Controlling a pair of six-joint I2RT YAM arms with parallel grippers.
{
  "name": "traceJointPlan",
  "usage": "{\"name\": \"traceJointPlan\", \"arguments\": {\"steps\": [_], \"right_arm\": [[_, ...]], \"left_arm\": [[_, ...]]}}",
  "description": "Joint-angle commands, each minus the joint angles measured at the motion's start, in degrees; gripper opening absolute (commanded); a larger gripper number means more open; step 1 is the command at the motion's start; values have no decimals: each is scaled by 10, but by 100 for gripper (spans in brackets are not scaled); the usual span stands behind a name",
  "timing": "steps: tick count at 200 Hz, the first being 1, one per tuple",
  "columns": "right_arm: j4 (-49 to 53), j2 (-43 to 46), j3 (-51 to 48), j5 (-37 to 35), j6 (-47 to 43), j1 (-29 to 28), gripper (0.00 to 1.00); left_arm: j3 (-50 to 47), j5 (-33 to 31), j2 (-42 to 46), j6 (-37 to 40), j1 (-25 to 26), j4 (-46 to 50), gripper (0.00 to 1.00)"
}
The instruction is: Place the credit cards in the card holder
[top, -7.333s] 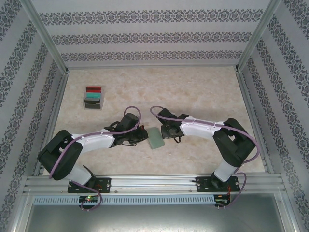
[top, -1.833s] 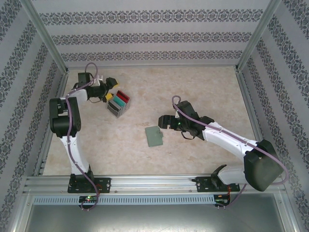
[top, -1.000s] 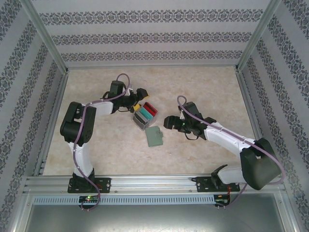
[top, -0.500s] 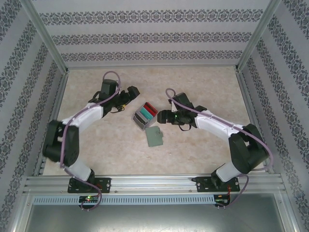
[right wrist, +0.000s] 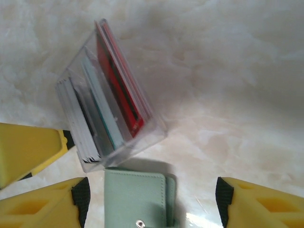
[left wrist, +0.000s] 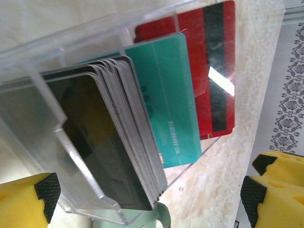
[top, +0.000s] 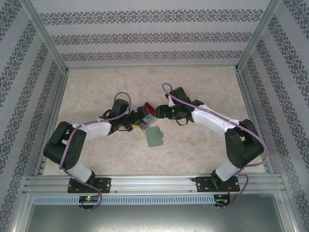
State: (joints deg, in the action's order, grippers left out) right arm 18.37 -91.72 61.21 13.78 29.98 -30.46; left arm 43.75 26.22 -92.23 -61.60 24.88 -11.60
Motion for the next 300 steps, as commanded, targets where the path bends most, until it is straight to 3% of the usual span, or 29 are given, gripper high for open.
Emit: {"name": "traceJointPlan", "arguments": {"steps": [1,31,61,75,116,144,168,215,300], "right_arm": [[-7,34,-29,-10,15,7,72],[-11,56,-53,-15,11,12,70],[-1,74,-51,-23,-12,19,63],[14,65,-31,-20,-35,19,59],[65,-11,68,2,-124,7,50],[132,-89,163,-59,-198,-30,49],[173,-153,236,-96,-246,-55,46],[226,-247,343,-185,-296,-89,43],[258,-311,401,-215,-325,-108,47]], "left_arm": [[30,-7,-27,-16,11,-55,99],[77,25,-85,-15,22,-94,99],[130,32,-118,5,33,-66,99],[119,-3,-99,6,33,-50,99],[29,-205,49,0,32,77,99],[-29,-297,159,-7,32,154,99],[-69,-337,244,-9,31,187,99],[-78,-314,307,57,31,197,99],[-80,-305,311,45,30,192,99]]}}
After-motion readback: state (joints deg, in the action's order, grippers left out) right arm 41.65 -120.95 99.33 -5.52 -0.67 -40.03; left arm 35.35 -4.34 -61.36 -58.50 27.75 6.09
